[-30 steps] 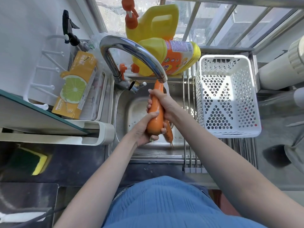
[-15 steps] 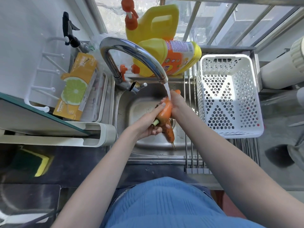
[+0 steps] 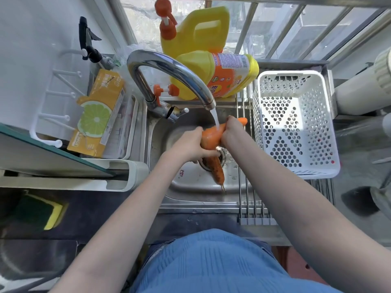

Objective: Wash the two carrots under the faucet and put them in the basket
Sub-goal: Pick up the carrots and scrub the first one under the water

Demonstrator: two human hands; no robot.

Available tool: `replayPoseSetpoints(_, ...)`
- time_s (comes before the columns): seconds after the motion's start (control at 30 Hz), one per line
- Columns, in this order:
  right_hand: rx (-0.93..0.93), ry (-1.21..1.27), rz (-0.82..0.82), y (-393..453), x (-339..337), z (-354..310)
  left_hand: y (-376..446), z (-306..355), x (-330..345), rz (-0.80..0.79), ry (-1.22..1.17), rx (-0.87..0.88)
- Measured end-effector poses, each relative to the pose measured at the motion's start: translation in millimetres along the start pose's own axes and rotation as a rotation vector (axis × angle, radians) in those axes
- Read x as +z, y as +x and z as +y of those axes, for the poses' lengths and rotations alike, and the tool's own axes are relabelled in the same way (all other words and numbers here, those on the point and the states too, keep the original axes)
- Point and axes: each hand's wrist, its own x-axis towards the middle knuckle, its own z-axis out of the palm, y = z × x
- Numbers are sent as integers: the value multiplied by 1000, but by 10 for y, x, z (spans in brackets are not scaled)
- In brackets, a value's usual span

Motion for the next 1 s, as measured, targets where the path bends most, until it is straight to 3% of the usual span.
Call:
replayPoseSetpoints(0.13,19,179,-94,-727,-107,-43,134,41,-65,308,375,171)
replayPoseSetpoints(0.33,135,271,-234,-675,-167,-55,140,142,-304,224,373,477)
replayPoseSetpoints(0.5,247,203,-282,-599,-121,104,-38,150,-468,142,157,516)
replayPoseSetpoints(0.63,231,253,-342,-618,-69,222,25,239,-341,78,-251,410)
replayPoseSetpoints(0.77,139,490,-486,-659,-37,278,206,438,-46,298,-453,279)
replayPoseSetpoints(0.87,382,561,-386,-641,-116,237,307,550,40,441,-638,238)
replayPoseSetpoints(1.0,396,491,-287,-552,-157,226,348,603,26,396,-762,213)
